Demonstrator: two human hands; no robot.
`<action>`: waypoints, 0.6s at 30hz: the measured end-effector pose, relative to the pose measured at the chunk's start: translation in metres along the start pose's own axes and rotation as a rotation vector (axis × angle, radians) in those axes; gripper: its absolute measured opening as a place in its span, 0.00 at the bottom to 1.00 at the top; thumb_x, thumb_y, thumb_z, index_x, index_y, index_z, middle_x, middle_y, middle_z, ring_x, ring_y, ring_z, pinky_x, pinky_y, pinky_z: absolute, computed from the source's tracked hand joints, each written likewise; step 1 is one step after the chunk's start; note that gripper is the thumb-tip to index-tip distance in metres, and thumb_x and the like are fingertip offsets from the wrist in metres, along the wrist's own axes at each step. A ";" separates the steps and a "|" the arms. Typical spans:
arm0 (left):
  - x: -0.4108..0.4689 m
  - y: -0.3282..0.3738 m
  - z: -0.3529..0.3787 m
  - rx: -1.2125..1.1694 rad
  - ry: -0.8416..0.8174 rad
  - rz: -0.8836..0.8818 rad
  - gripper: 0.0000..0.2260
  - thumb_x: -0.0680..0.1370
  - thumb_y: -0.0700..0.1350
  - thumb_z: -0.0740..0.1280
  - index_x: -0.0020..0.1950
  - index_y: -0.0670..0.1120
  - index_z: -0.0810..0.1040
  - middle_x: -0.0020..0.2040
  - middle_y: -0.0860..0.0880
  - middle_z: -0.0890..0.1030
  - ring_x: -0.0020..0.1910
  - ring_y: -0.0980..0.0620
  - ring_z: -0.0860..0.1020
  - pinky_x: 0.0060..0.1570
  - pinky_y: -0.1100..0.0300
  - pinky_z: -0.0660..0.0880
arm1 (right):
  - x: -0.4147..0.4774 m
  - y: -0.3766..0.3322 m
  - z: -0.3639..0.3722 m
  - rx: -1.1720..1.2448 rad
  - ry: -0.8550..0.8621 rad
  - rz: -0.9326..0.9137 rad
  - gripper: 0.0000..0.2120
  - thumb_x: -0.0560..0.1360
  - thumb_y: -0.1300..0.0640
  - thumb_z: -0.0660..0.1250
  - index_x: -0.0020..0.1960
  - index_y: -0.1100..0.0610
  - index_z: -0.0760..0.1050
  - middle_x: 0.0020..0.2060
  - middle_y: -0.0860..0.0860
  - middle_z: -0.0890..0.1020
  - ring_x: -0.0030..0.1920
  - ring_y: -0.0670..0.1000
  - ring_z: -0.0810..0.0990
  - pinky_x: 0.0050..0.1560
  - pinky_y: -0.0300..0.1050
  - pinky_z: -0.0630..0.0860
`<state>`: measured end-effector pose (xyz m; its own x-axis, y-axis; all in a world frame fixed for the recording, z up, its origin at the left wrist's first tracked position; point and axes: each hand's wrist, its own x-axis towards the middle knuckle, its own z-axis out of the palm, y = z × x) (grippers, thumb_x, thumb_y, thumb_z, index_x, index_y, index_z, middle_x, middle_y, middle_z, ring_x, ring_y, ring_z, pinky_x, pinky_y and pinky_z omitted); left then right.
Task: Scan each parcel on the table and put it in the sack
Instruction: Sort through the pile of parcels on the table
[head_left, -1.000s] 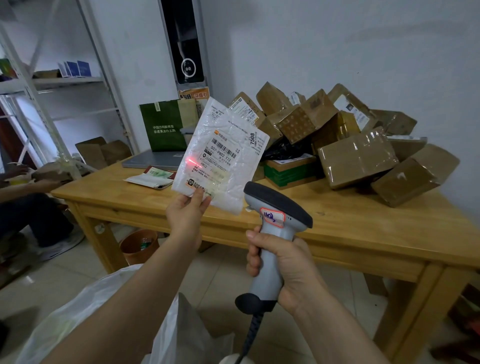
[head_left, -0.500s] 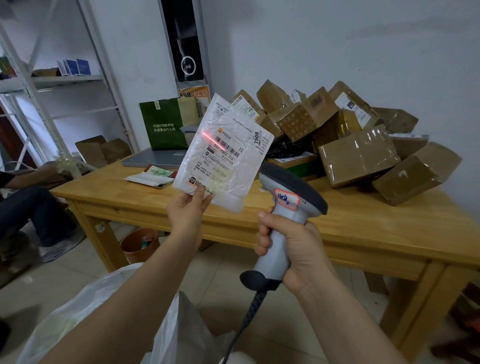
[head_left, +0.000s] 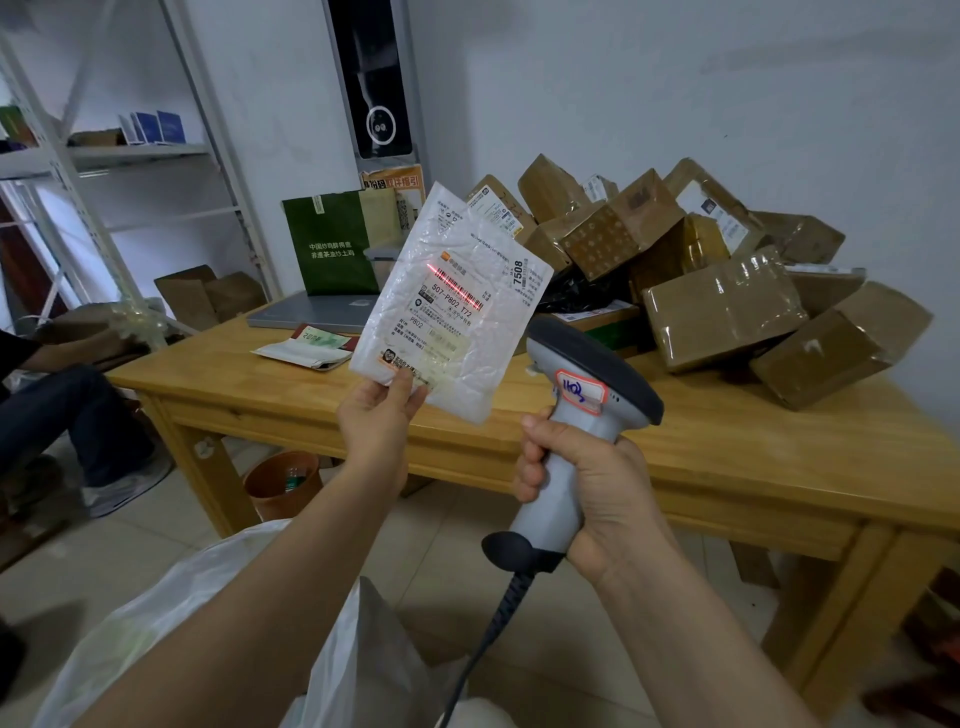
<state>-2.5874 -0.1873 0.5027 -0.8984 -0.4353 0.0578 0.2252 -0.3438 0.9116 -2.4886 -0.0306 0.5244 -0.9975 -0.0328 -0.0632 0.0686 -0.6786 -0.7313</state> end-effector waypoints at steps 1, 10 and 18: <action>0.000 0.000 0.000 0.000 0.001 0.002 0.09 0.79 0.39 0.66 0.59 0.43 0.78 0.53 0.48 0.82 0.50 0.53 0.83 0.49 0.63 0.80 | 0.000 0.000 0.000 -0.003 0.000 -0.001 0.14 0.69 0.71 0.69 0.28 0.57 0.77 0.25 0.55 0.73 0.22 0.49 0.70 0.22 0.39 0.68; 0.003 0.000 -0.004 -0.001 0.025 0.008 0.10 0.79 0.39 0.66 0.60 0.41 0.77 0.52 0.48 0.82 0.48 0.54 0.83 0.49 0.62 0.80 | 0.002 0.003 0.003 -0.027 -0.007 0.001 0.15 0.69 0.71 0.69 0.27 0.57 0.77 0.25 0.55 0.74 0.22 0.49 0.70 0.22 0.38 0.68; 0.005 -0.003 -0.040 -0.014 0.135 -0.011 0.08 0.79 0.38 0.66 0.58 0.40 0.78 0.50 0.48 0.82 0.49 0.51 0.82 0.46 0.64 0.80 | 0.009 0.018 0.002 -0.076 -0.075 0.053 0.05 0.70 0.69 0.69 0.39 0.61 0.75 0.27 0.55 0.75 0.23 0.48 0.70 0.23 0.38 0.69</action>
<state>-2.5779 -0.2215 0.4837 -0.8419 -0.5395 -0.0082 0.2218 -0.3600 0.9062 -2.4966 -0.0450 0.5120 -0.9908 -0.1239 -0.0539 0.1195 -0.6174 -0.7775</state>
